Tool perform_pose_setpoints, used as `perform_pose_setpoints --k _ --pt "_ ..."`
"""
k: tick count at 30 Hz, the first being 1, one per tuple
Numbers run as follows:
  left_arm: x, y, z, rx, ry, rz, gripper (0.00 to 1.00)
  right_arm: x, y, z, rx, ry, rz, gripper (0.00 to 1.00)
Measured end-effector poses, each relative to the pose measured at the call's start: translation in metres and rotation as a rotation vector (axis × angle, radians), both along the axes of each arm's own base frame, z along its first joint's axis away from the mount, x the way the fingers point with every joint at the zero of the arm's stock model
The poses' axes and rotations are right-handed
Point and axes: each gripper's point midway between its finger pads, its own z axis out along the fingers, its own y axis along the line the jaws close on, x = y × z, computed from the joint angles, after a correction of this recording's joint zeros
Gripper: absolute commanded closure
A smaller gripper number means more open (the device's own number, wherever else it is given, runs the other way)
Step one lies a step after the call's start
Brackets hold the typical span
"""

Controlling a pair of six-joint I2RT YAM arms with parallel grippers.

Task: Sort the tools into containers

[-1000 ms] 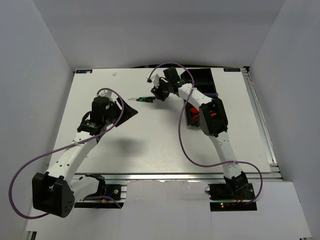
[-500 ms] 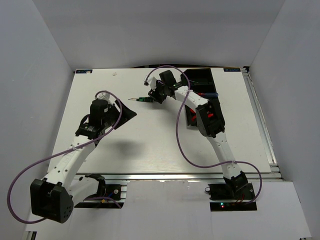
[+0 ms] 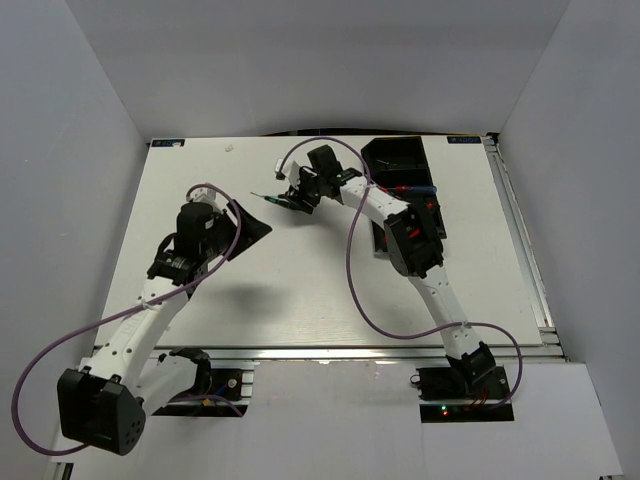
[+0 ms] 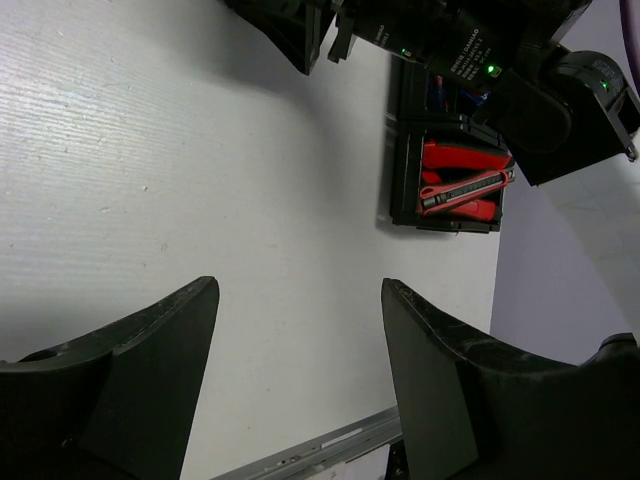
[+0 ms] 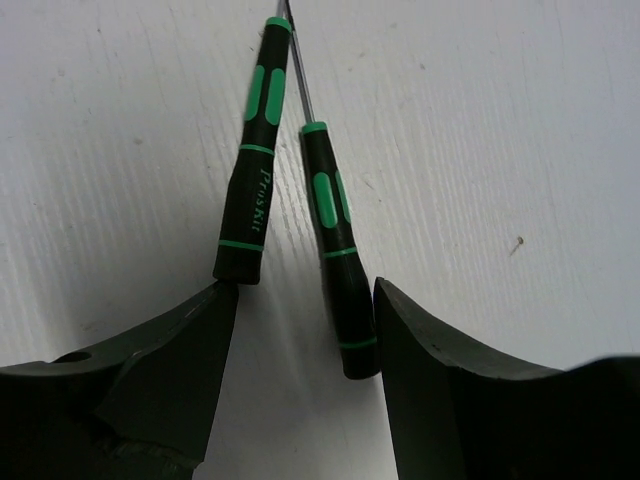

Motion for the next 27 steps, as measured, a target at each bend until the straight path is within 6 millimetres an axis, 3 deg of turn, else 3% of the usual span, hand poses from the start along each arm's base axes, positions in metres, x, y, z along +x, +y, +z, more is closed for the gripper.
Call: perform_pose_setpoints --k 5,11,21,27 --pt "-0.0041 0.0012 -0.0048 -0.002 0.014 0.005 0.23 -0.0019 0.0044 -0.0017 0.006 0.002 0.005 0.53" --pt "-0.0041 0.0021 -0.0063 0.000 0.018 0.011 0.23 0.0004 0.0056 -0.0033 0.013 0.002 -0.012 0.63" --pt "-0.0043 0.0035 -0.0080 0.005 0.024 0.018 0.23 -0.0001 0.0047 -0.0040 0.013 0.005 -0.006 0.61" --pt "-0.0041 0.0039 -0.0082 0.007 0.024 0.020 0.22 -0.0012 0.0021 -0.0063 0.014 0.007 0.017 0.72"
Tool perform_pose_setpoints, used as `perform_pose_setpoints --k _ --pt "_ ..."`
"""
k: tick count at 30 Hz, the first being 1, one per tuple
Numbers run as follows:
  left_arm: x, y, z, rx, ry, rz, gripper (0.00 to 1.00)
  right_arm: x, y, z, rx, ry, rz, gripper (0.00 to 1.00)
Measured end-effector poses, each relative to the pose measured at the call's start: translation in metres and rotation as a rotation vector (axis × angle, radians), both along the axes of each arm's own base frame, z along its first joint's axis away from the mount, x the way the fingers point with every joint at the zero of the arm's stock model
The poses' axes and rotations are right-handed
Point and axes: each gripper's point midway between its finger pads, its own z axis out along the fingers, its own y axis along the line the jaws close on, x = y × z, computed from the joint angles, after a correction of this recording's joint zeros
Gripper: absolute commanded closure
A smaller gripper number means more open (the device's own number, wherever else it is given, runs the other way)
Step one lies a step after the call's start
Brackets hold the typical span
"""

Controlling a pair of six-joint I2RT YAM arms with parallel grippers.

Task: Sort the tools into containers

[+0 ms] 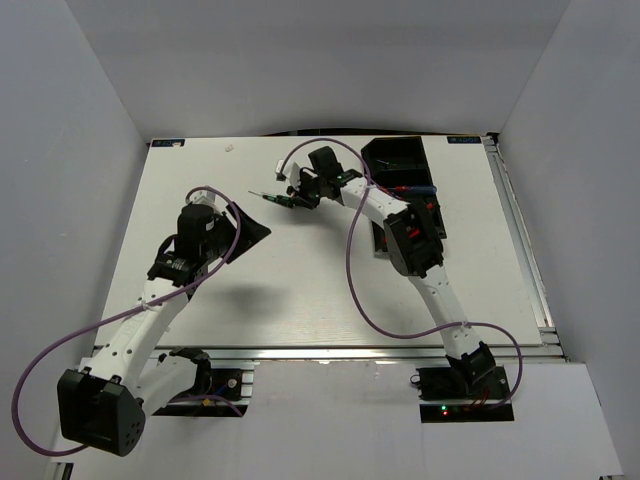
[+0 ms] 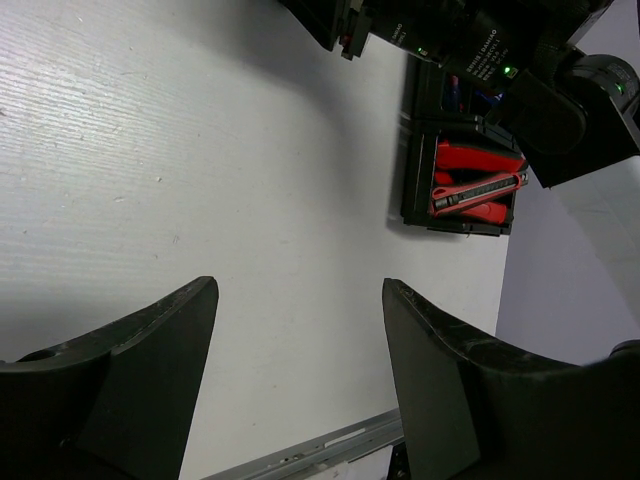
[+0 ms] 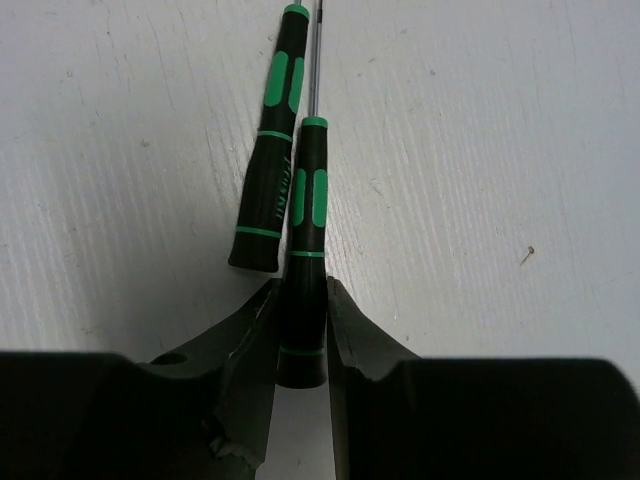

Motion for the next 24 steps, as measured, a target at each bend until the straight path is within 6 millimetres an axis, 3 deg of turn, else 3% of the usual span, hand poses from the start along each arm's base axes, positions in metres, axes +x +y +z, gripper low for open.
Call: perform_pose_setpoints --k 10,15,18,24 --pt "0.001 0.000 -0.002 0.002 0.006 0.000 0.22 -0.009 -0.017 -0.001 -0.015 0.025 0.010 0.89" --pt "0.001 0.000 -0.002 0.002 0.007 0.002 0.22 -0.023 -0.034 -0.001 -0.041 0.077 -0.003 0.90" --pt "0.001 0.000 -0.003 0.002 0.008 0.002 0.22 -0.041 -0.051 -0.003 -0.063 0.124 -0.005 0.84" --pt "0.003 0.000 -0.004 0.000 0.003 0.000 0.22 -0.069 -0.070 -0.006 -0.092 0.195 -0.001 0.59"
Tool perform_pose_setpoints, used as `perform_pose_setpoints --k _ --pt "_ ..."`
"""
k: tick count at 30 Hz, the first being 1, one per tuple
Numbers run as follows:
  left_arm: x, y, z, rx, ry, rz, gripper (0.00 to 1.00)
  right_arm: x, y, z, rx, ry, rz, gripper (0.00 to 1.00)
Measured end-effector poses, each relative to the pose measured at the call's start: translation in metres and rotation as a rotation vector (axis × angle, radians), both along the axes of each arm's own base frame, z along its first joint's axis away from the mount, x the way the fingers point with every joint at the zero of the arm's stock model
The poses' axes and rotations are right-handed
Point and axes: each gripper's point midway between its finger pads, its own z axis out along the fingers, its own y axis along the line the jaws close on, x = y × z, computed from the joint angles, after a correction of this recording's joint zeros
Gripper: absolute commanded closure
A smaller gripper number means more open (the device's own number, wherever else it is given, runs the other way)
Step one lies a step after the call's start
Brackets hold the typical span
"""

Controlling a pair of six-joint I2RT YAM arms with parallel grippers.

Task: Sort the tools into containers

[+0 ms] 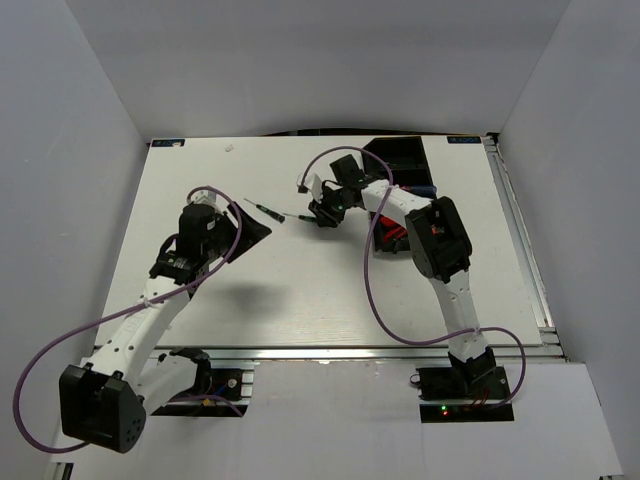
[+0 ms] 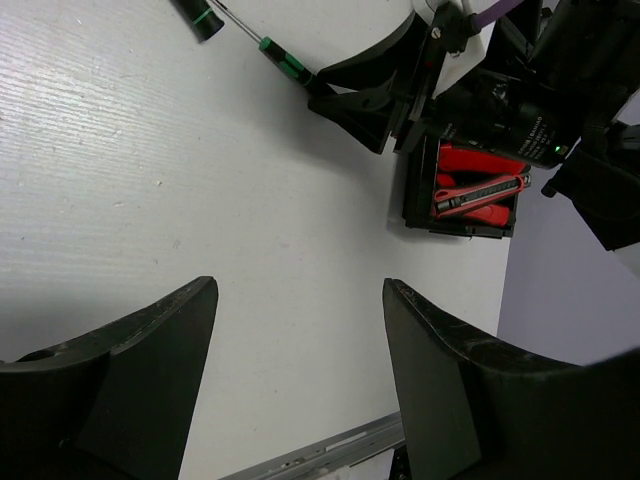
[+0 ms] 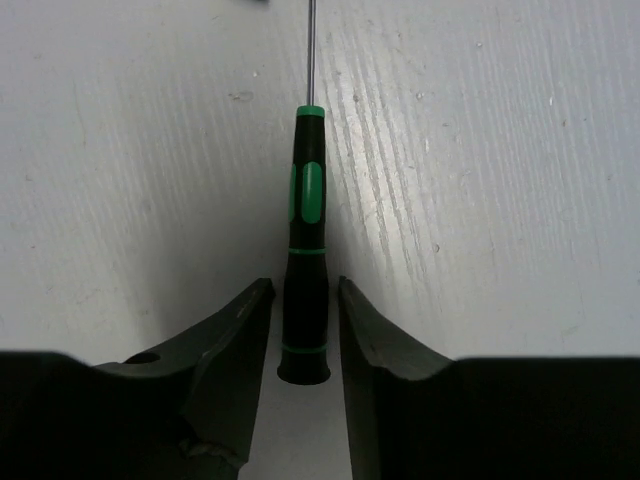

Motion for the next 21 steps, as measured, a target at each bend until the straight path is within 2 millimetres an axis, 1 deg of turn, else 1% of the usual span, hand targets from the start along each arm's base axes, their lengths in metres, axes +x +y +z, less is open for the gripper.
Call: perform_pose_setpoints --k 1,4,8,11,12,14,15,17,18,20,21 --pt "0.0008 -0.0004 -0.0004 -0.001 0.000 -0.001 0.22 -0.0013 -0.0002 0.0000 0.000 0.006 0.000 0.54" --pt "0.0022 -0.0005 -0.0027 0.001 0.005 -0.001 0.22 -0.0039 -0.0001 -0.0001 -0.001 0.019 0.000 0.47" --pt "0.0029 -0.0001 -0.0025 0.000 0.003 0.001 0.22 -0.0043 0.0013 0.0002 -0.010 0.028 0.001 0.45" --pt "0.0028 0.0000 -0.0027 0.000 0.003 0.001 0.22 -0.0035 0.0029 -0.0008 -0.020 0.035 0.002 0.50" --pt "0.0028 0.0000 -0.0028 0.000 0.004 0.001 0.22 -0.0031 0.0035 -0.0007 -0.021 0.037 0.004 0.52" --pt "0.0026 0.0000 -0.0034 0.000 0.005 0.001 0.22 -0.0018 0.0043 -0.0007 -0.023 0.034 0.006 0.62" --pt "0.0025 0.0001 -0.0039 0.000 0.006 0.001 0.22 -0.0016 0.0047 -0.0008 -0.023 0.033 0.010 0.70" --pt "0.0017 0.0004 -0.0061 0.002 0.011 0.002 0.22 -0.0004 0.0057 -0.0007 -0.024 0.027 0.013 0.79" --pt "0.0014 0.0004 -0.0068 0.002 0.013 0.002 0.22 0.0001 0.0058 -0.0007 -0.025 0.026 0.013 0.88" --pt "0.0009 0.0007 -0.0087 0.004 0.017 0.002 0.22 -0.0001 0.0059 -0.0003 -0.023 0.029 0.015 0.95" --pt "0.0003 0.0009 -0.0104 0.005 0.020 0.002 0.22 -0.0002 0.0060 0.0005 -0.023 0.031 0.016 1.00"
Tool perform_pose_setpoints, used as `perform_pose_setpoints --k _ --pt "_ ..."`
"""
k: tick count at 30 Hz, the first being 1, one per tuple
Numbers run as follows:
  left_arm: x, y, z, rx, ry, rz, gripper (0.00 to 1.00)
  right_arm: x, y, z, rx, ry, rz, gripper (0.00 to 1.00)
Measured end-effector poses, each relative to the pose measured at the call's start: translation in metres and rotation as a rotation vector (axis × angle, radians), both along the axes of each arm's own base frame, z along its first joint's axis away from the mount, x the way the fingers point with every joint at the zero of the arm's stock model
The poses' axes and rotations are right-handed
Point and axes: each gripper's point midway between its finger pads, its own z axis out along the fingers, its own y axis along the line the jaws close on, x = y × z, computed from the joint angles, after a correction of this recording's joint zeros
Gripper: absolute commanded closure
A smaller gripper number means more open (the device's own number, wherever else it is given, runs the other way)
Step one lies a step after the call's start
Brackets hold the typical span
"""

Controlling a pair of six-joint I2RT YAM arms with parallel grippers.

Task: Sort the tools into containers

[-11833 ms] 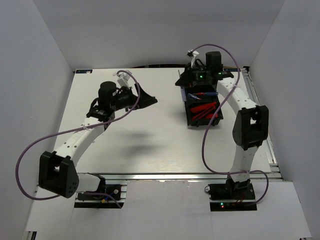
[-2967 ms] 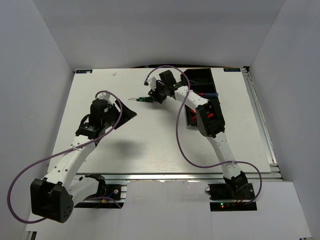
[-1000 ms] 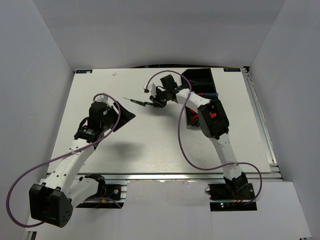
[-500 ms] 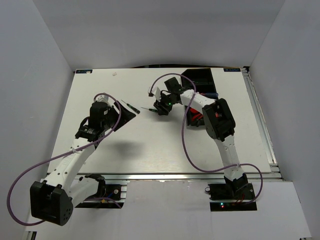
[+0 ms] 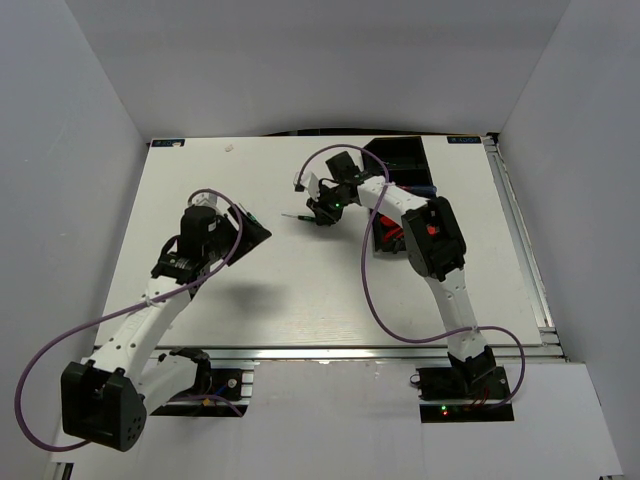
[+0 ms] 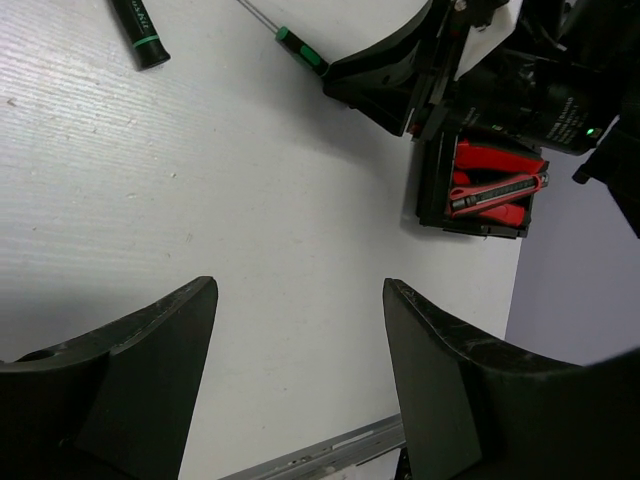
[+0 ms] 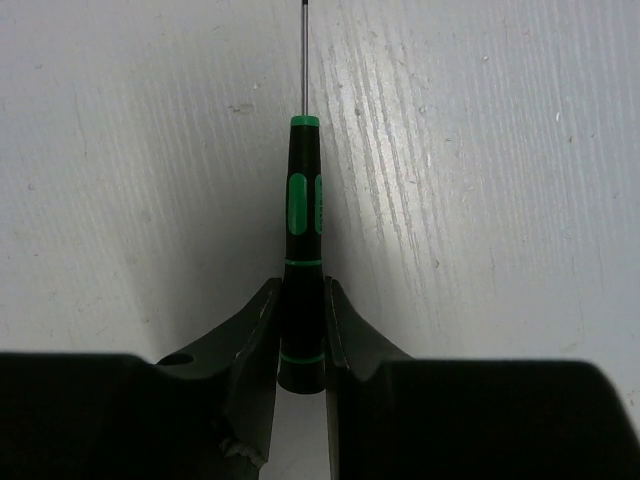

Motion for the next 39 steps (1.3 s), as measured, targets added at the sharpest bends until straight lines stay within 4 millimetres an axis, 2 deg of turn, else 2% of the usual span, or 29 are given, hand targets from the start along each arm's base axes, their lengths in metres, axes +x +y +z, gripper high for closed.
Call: perform_pose_setpoints --k 5,8,11,13,16,21,25,27,30,32,33,34,36,37,39 --pt "-0.003 0.004 -0.012 0.016 0.041 0.014 0.21 -0.005 0.001 0.005 0.024 0.059 0.017 1.00" --pt "-0.004 0.008 -0.016 0.025 0.058 0.033 0.20 -0.008 0.000 0.018 0.057 0.103 0.029 1.00" --pt "-0.004 0.010 -0.019 0.032 0.069 0.048 0.19 0.010 0.000 0.046 0.114 0.066 0.024 1.00" --pt "-0.004 0.013 -0.022 0.038 0.081 0.056 0.19 0.025 -0.008 0.066 0.143 0.024 0.010 1.00" --pt "-0.004 0.014 -0.026 0.044 0.097 0.061 0.19 0.053 -0.037 0.098 0.162 -0.065 -0.030 1.00" --pt "-0.003 0.015 -0.031 0.054 0.112 0.066 0.19 0.099 -0.112 0.136 0.120 -0.233 -0.130 1.00" --pt "-0.003 0.017 -0.034 0.059 0.122 0.069 0.18 0.132 -0.176 0.142 0.036 -0.341 -0.211 1.00" --pt "-0.003 0.017 -0.037 0.064 0.128 0.068 0.18 0.143 -0.203 0.142 -0.009 -0.376 -0.240 1.00" --pt "-0.002 0.019 -0.039 0.074 0.133 0.068 0.18 0.157 -0.228 0.144 -0.056 -0.441 -0.255 1.00" --pt "-0.001 0.020 -0.042 0.083 0.137 0.066 0.18 0.165 -0.236 0.142 -0.079 -0.471 -0.255 0.94" --pt "-0.001 0.022 -0.043 0.088 0.141 0.066 0.18 0.169 -0.238 0.140 -0.090 -0.489 -0.250 0.86" --pt "0.000 0.023 -0.044 0.094 0.143 0.066 0.18 0.170 -0.238 0.135 -0.094 -0.488 -0.247 0.86" --pt "0.002 0.025 -0.044 0.106 0.147 0.067 0.18 0.174 -0.237 0.125 -0.103 -0.490 -0.232 0.74" --pt "0.004 0.026 -0.044 0.112 0.147 0.067 0.18 0.174 -0.237 0.120 -0.107 -0.484 -0.228 0.63" --pt "0.008 0.028 -0.041 0.125 0.138 0.066 0.18 0.174 -0.236 0.111 -0.114 -0.473 -0.219 0.49"
